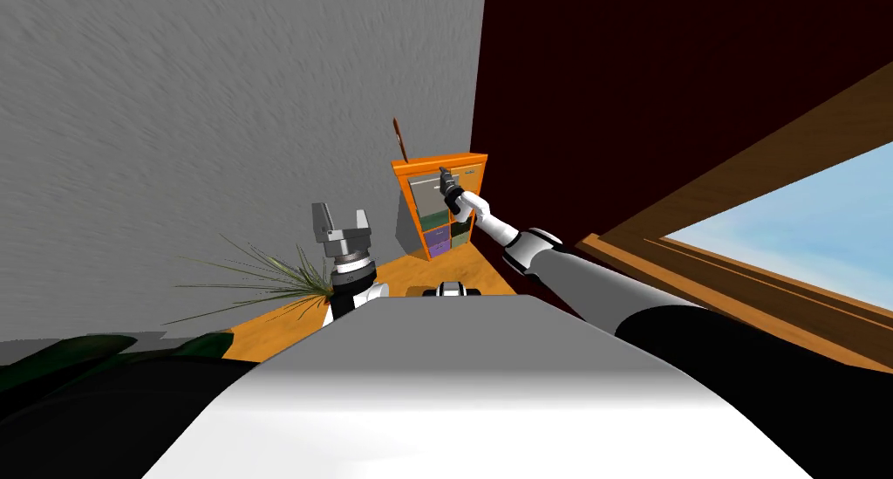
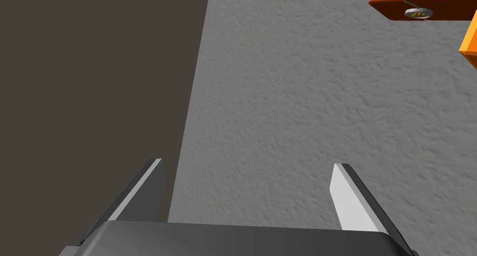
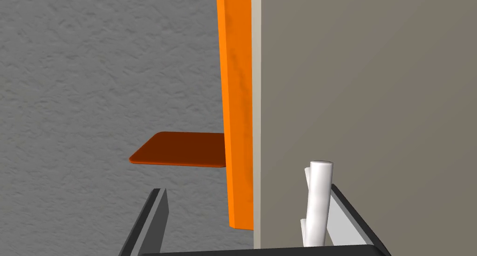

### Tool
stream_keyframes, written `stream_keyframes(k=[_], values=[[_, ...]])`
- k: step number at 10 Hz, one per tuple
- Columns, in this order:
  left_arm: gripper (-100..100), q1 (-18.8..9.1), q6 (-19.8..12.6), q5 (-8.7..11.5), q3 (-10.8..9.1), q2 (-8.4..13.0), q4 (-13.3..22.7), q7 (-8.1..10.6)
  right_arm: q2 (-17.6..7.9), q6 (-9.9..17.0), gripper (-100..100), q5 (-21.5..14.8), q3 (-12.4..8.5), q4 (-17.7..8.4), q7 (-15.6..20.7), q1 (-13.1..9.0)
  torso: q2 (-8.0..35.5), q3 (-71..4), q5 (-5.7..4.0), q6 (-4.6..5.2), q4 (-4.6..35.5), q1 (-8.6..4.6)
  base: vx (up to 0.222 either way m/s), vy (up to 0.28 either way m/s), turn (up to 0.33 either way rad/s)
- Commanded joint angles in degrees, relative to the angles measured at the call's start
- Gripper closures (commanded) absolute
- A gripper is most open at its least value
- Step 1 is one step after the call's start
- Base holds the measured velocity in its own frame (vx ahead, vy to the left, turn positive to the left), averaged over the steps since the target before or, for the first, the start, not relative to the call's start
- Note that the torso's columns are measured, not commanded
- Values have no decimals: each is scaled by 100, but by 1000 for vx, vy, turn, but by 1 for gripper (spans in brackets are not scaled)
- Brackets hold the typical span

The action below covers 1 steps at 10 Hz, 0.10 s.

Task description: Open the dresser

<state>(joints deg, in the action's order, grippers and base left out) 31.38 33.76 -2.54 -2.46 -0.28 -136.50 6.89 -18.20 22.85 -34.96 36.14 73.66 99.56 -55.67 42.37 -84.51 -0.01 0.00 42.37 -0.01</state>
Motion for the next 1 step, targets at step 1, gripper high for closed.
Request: stream_keyframes(k=[1], values=[[0, 0, 0, 0, 0, 0, 0, 0, 0, 1, 0, 0, 2, -2, 0, 3, -2, -1, 0, 0, -2, 0, 0, 0, 0]])
